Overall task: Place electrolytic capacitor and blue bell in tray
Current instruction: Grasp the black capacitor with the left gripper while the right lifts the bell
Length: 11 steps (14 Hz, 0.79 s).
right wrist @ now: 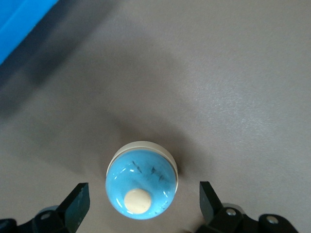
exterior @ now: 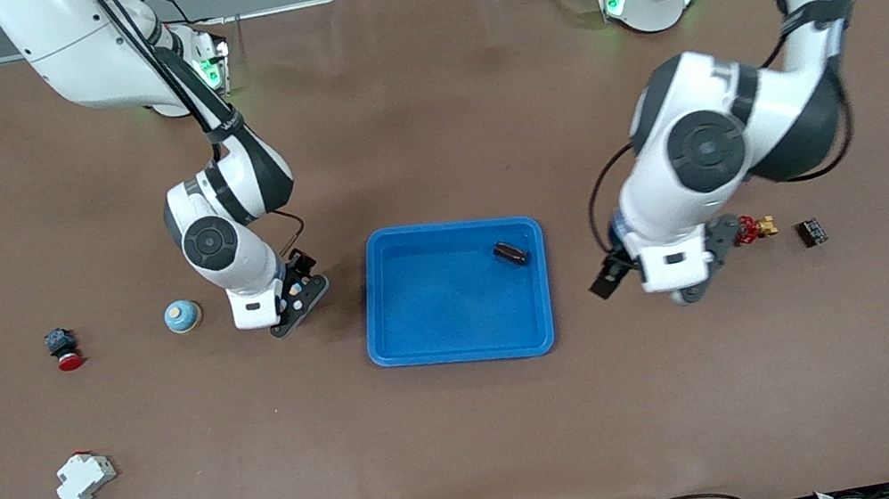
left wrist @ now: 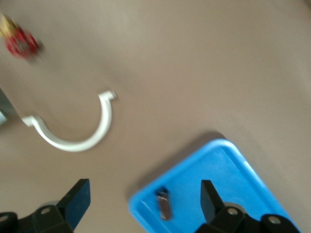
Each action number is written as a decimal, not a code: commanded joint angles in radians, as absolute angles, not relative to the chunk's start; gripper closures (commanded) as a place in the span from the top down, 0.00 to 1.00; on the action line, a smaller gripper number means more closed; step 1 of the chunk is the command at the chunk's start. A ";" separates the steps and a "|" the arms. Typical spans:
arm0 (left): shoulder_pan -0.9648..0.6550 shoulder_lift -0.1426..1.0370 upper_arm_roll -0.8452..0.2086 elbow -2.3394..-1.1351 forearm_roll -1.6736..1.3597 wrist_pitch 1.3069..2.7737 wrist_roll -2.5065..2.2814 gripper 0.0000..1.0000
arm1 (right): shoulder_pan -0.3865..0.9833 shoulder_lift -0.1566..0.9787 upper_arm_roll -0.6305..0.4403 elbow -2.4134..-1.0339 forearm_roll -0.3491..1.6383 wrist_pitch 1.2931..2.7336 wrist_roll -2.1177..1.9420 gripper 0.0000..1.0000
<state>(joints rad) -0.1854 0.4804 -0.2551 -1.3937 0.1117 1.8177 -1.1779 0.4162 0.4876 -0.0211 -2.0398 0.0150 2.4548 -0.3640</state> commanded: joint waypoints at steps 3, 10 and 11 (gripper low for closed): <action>0.022 0.430 -0.265 -1.417 0.141 1.737 -0.769 1.00 | 0.414 0.511 -0.015 -2.043 0.021 2.464 -0.374 1.00; 0.215 0.459 -0.265 -1.563 0.202 1.770 -0.486 1.00 | 0.414 0.515 -0.015 -2.040 0.023 2.464 -0.371 0.47; 0.236 0.474 -0.265 -1.592 0.201 1.808 -0.454 1.00 | 0.414 0.515 -0.015 -2.040 0.026 2.462 -0.371 0.32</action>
<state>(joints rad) 0.2047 0.4635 -0.2513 -1.5336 0.1775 1.7531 -0.4922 0.4166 0.5158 -0.0196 -2.0396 0.0155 2.4569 -0.3640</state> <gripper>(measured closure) 0.000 0.189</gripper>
